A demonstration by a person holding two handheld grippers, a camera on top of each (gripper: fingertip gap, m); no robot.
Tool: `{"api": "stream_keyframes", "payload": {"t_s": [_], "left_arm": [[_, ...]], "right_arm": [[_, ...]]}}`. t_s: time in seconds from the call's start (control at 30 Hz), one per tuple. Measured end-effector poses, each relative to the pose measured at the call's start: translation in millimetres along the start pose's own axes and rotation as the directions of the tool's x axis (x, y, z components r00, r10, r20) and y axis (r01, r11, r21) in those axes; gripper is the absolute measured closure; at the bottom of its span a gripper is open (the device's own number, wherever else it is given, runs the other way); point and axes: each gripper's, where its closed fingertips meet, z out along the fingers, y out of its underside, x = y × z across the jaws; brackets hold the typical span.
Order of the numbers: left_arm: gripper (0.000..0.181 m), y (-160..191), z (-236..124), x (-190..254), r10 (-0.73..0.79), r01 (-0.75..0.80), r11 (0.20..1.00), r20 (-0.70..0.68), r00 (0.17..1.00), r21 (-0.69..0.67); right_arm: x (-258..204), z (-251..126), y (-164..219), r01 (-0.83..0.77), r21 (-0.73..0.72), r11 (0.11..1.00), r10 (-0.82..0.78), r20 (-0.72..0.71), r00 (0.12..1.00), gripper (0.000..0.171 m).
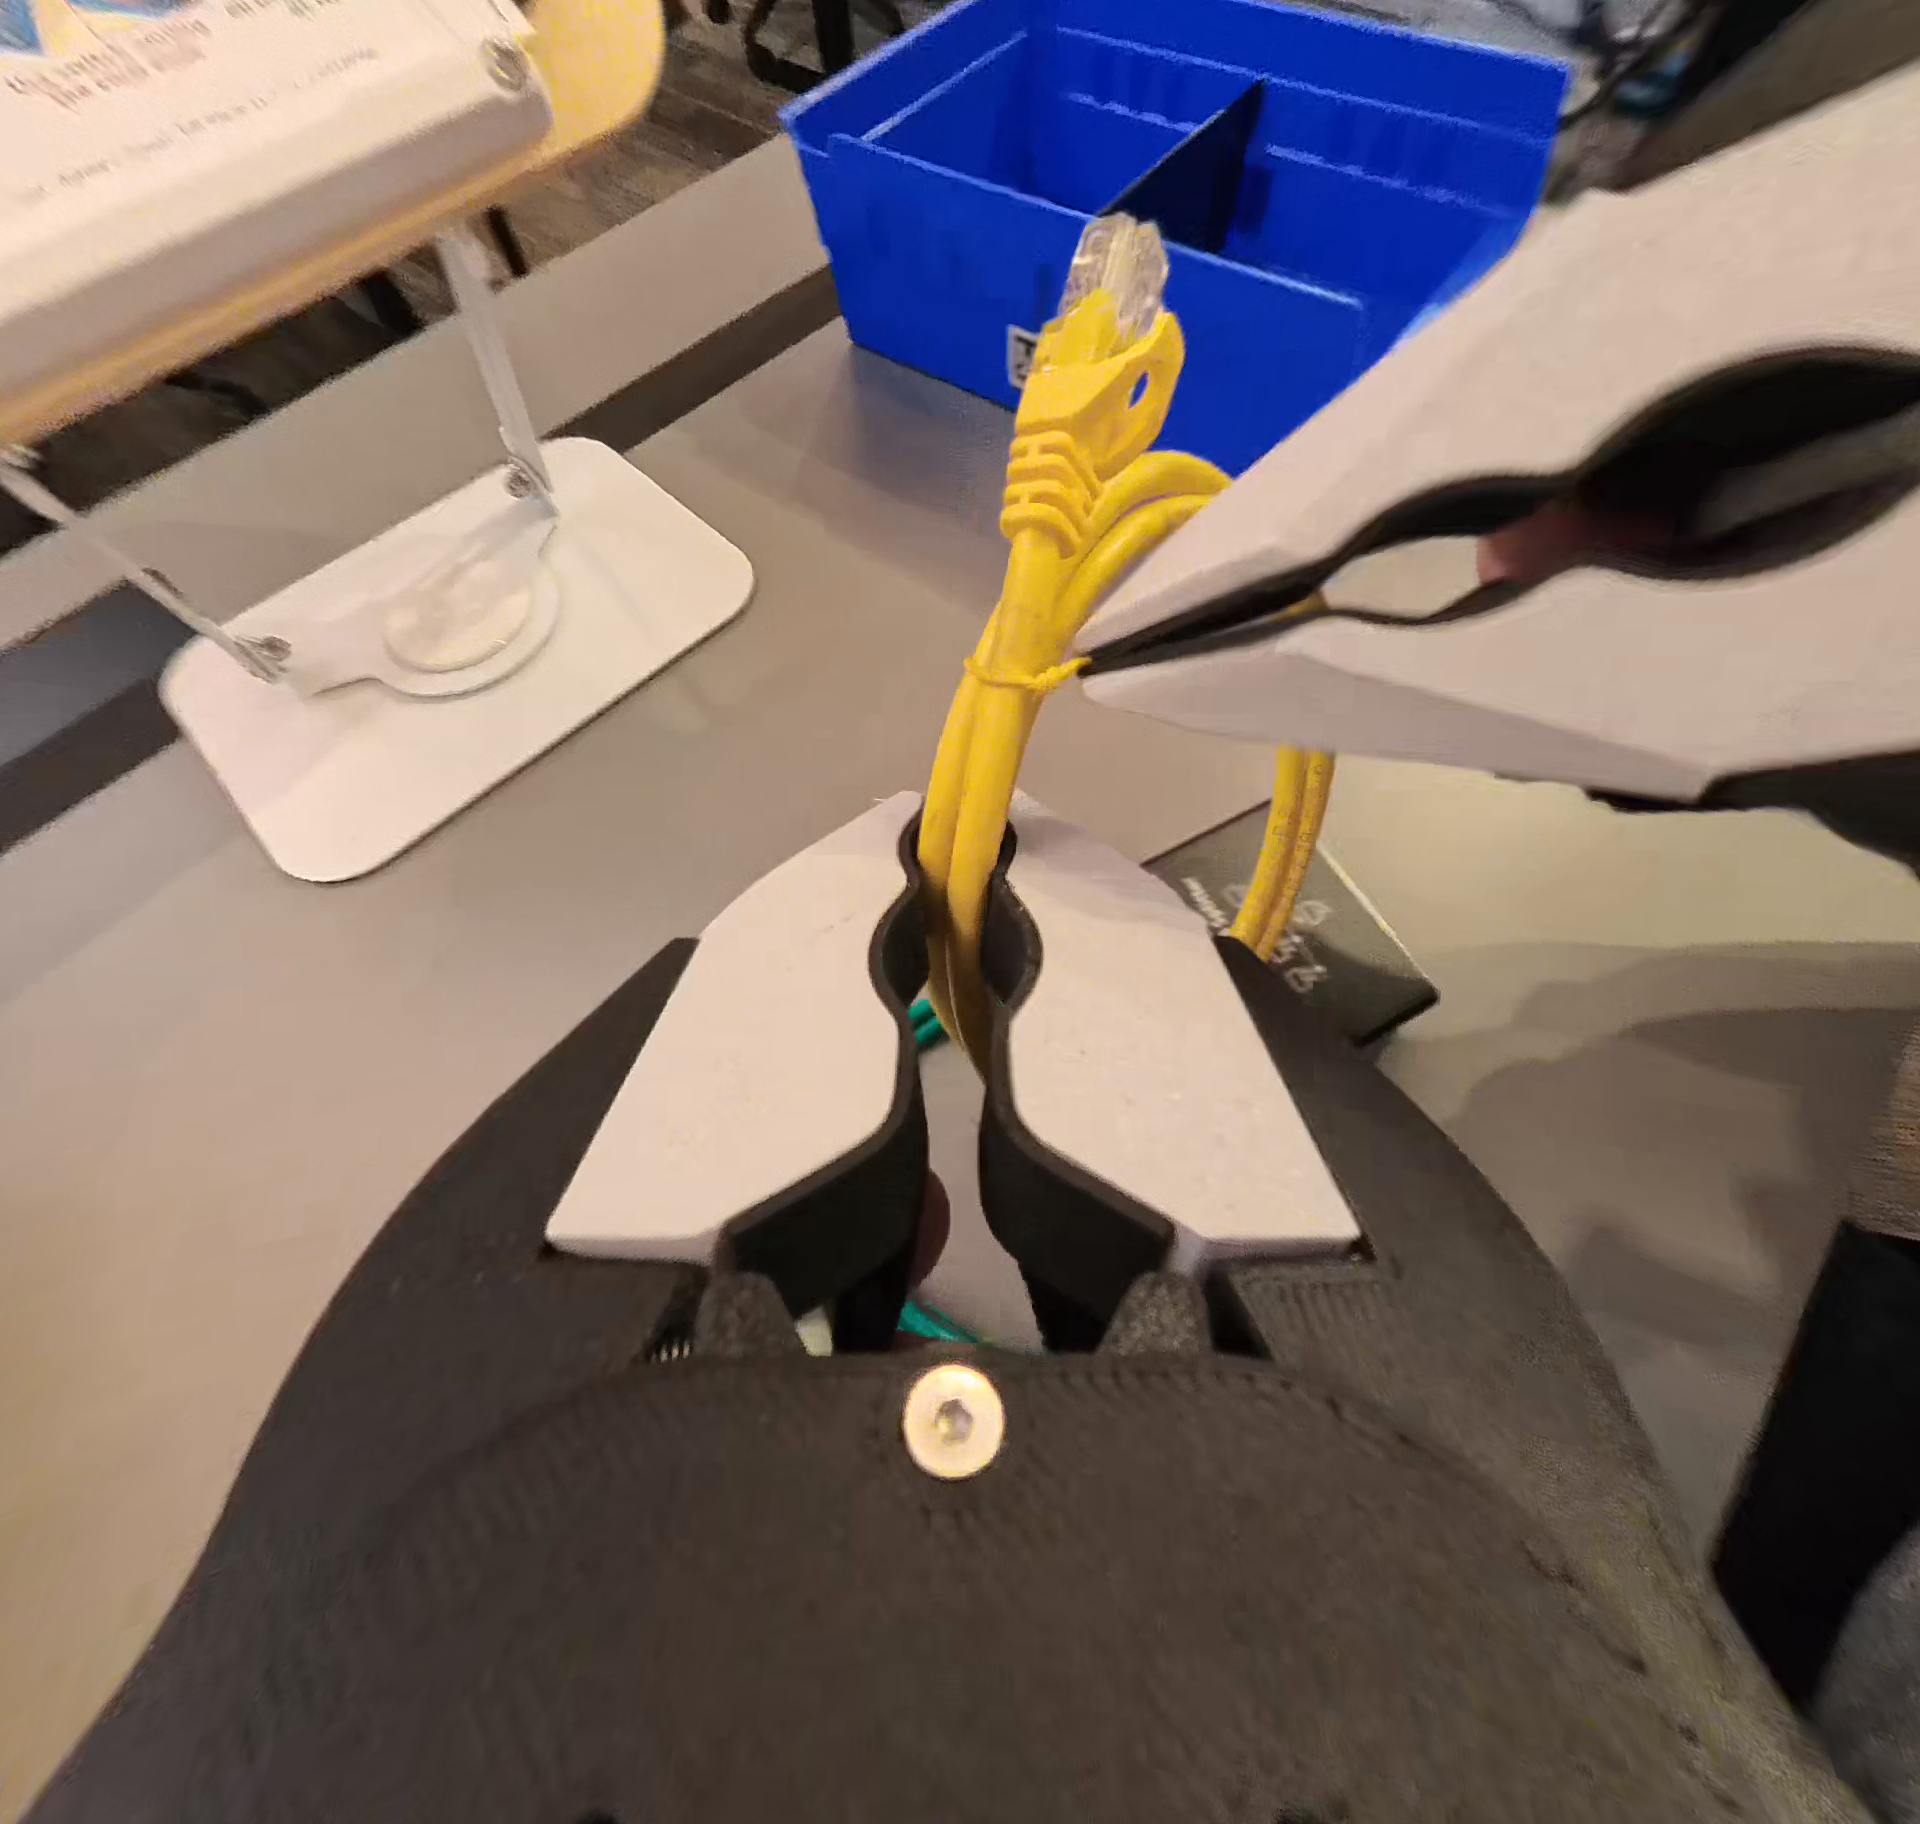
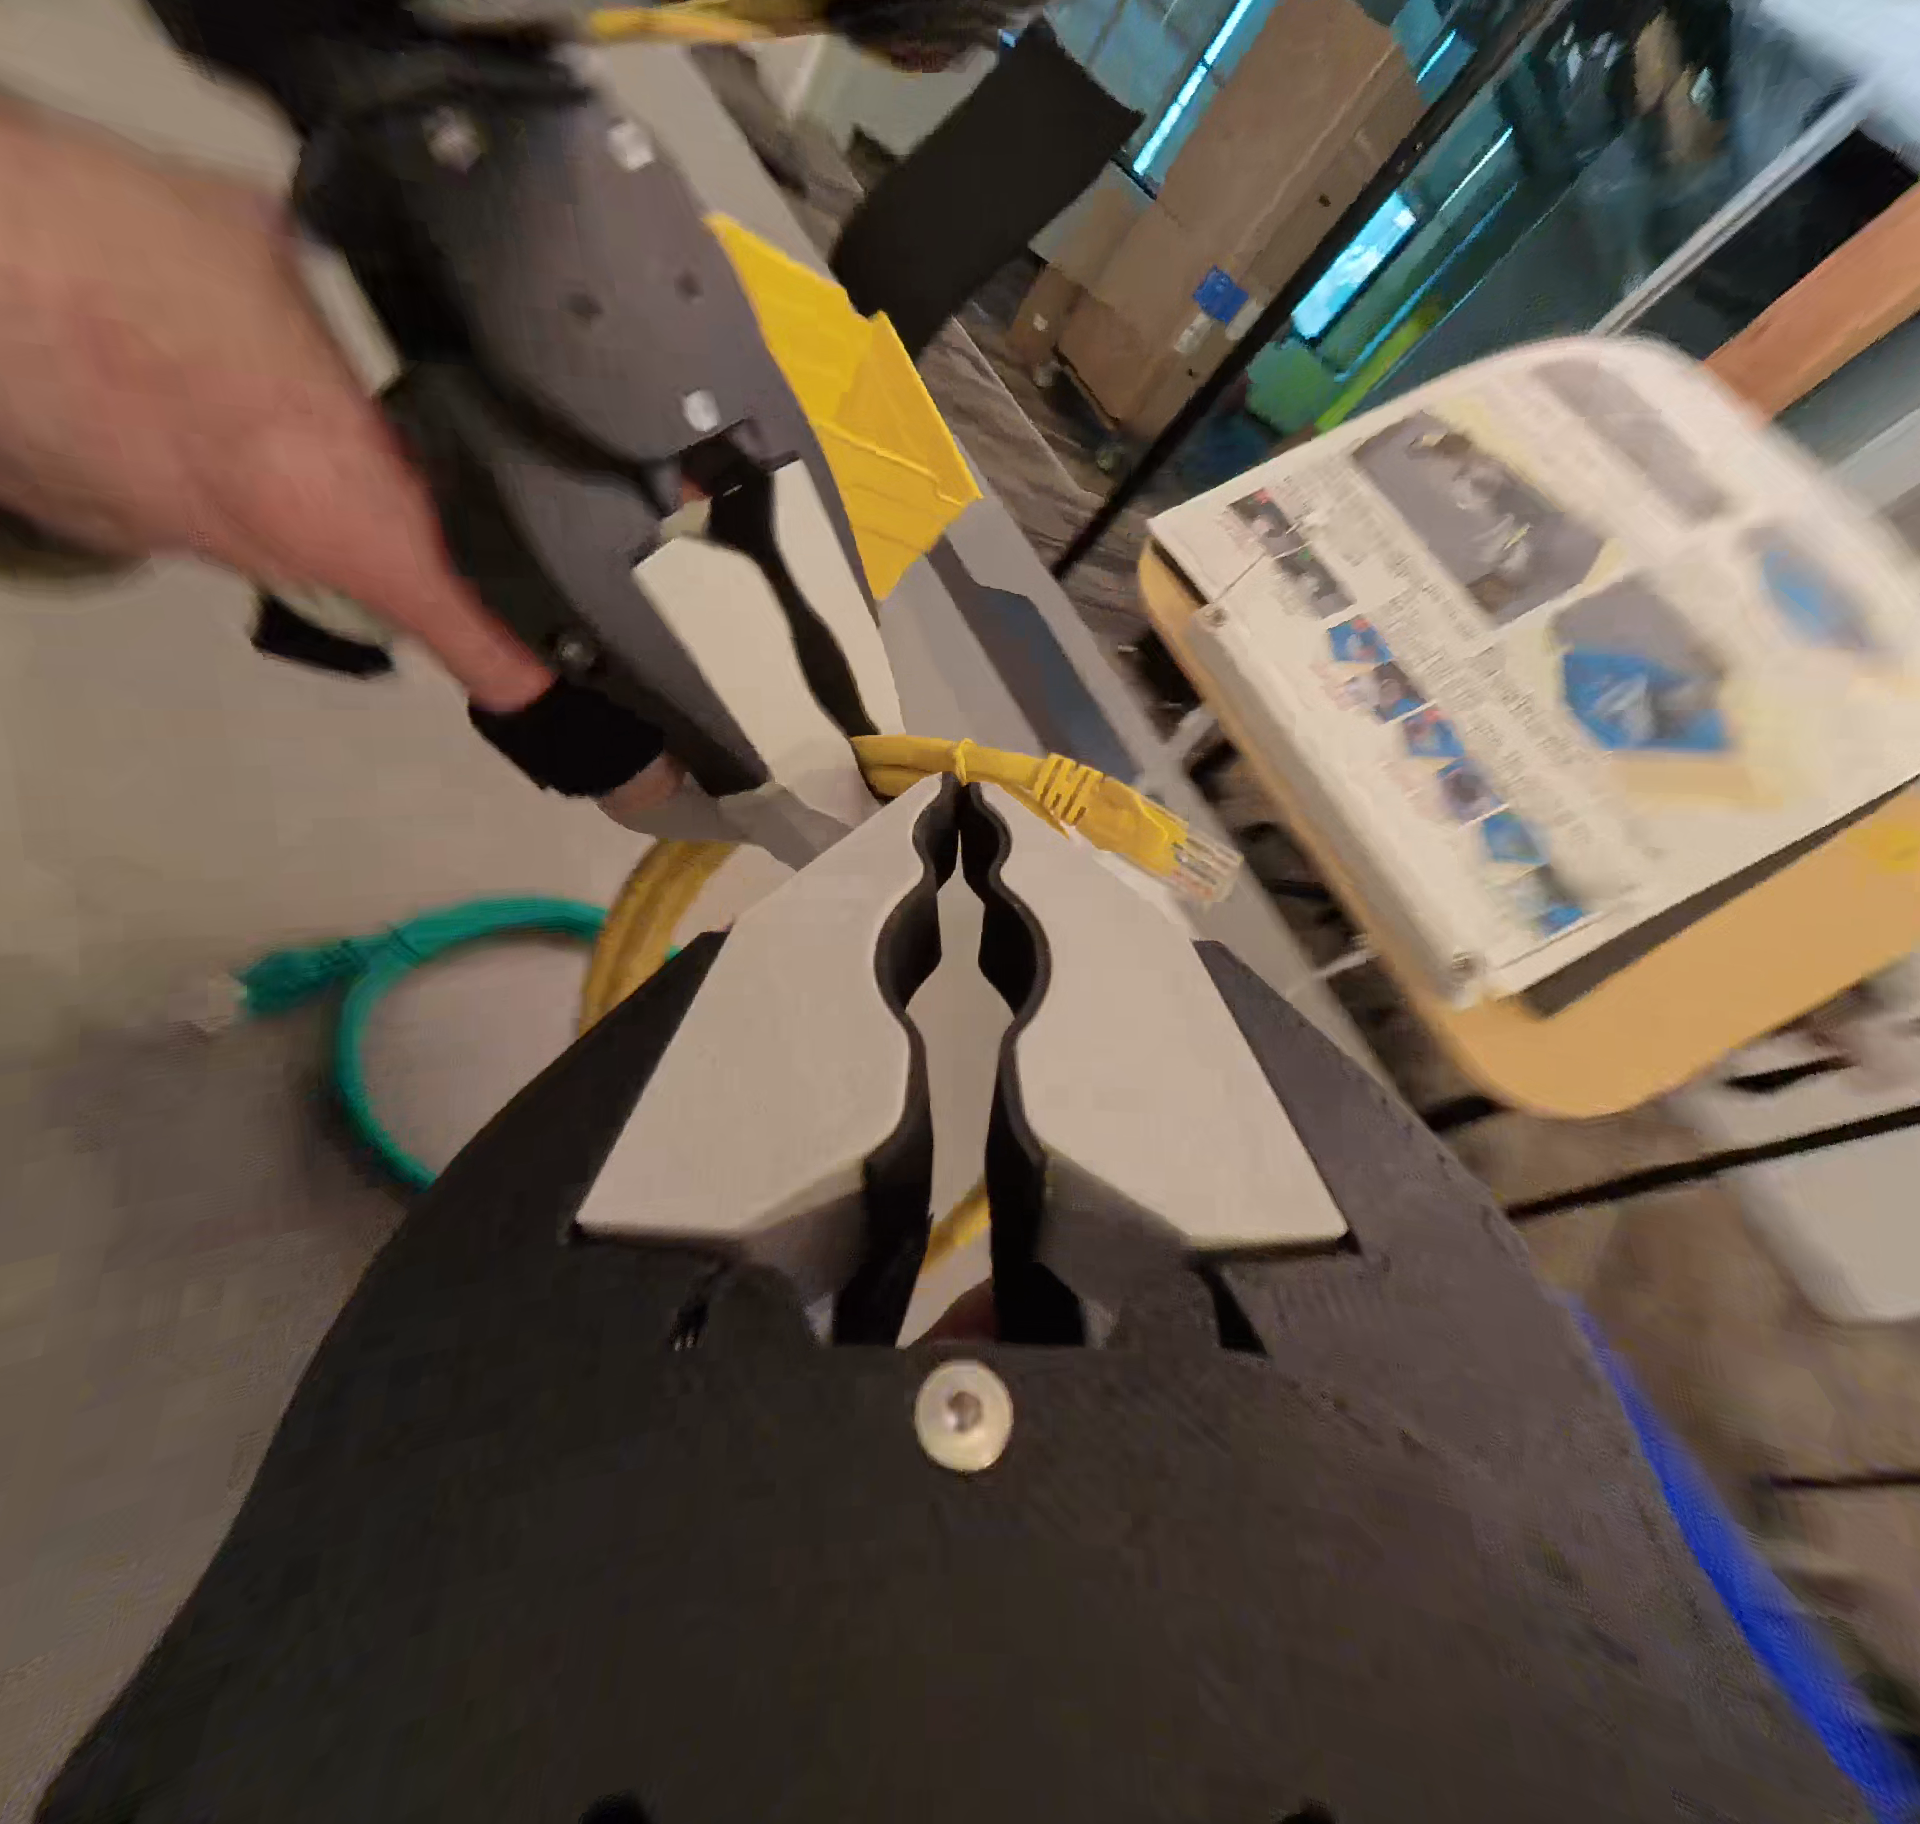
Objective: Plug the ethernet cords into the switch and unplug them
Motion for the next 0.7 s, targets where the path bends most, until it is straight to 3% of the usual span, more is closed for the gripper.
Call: {"api": "stream_keyframes", "payload": {"t_s": [0.07, 0.17, 0.27, 0.3, 0.33, 0.43, 0.5, 0.53, 0.6, 0.7], "left_arm": [[0.176, 3.1, 2.9, 5.1, -0.062, 0.061, 0.998, -0.086, 0.994, -0.018], [0.176, 9.4, 6.3, 14.4, -0.16, 0.149, 0.987, -0.22, 0.962, -0.069], [0.176, 9.5, 6.4, 18.2, -0.223, 0.209, 0.975, -0.256, 0.941, -0.081], [0.176, 7.5, 6.2, 19.5, -0.225, 0.214, 0.974, -0.255, 0.94, -0.07], [0.176, 5.5, 6.3, 18.8, -0.207, 0.201, 0.978, -0.229, 0.951, -0.052], [0.176, -7.0, 2.8, -1.0, -0.093, 0.095, 0.994, -0.034, 0.995, 0.053], [0.176, -22.8, -5.4, -8.4, -0.018, 0.012, 0.988, 0.039, 0.999, 0.154], [0.176, -28.3, -8.5, -11.5, 0.027, -0.044, 0.983, 0.097, 0.995, 0.177], [0.176, -42.7, -15.3, -11.2, 0.124, -0.169, 0.956, 0.193, 0.973, 0.241], [0.176, -54.1, -20.8, -9.6, 0.2, -0.28, 0.926, 0.3, 0.933, 0.254]], "right_arm": [[-4.2, -0.5, -1.8, 0.329, -0.097, 0.939, -0.335, -0.053, 0.941, 0.171], [-13.5, 0.2, -0.4, 0.733, -0.216, 0.645, -0.751, -0.002, 0.66, 0.171], [-13.3, -1.8, 3.2, 0.855, -0.186, 0.484, -0.867, 0.03, 0.497, 0.171], [-12.1, -3.4, 2.3, 0.868, -0.169, 0.467, -0.879, 0.018, 0.476, 0.171], [-9.6, -5.5, 1.8, 0.839, -0.151, 0.523, -0.848, 0.01, 0.53, 0.171], [-3.3, -19.9, -10.5, 0.578, -0.084, 0.811, -0.583, -0.048, 0.811, 0.168], [-9.7, -26.1, -17.9, 0.233, -0.007, 0.973, -0.233, -0.001, 0.973, 0.166], [-12.3, -25.2, -17.3, 0.018, 0.008, 1.0, -0.018, 0.048, 0.999, 0.157], [-8.9, -20.9, -16.8, -0.374, 0.052, 0.926, 0.365, 0.128, 0.922, 0.138], [4.5, -20.2, -22.5, -0.727, 0.124, 0.676, 0.682, 0.271, 0.68, 0.142]]}}
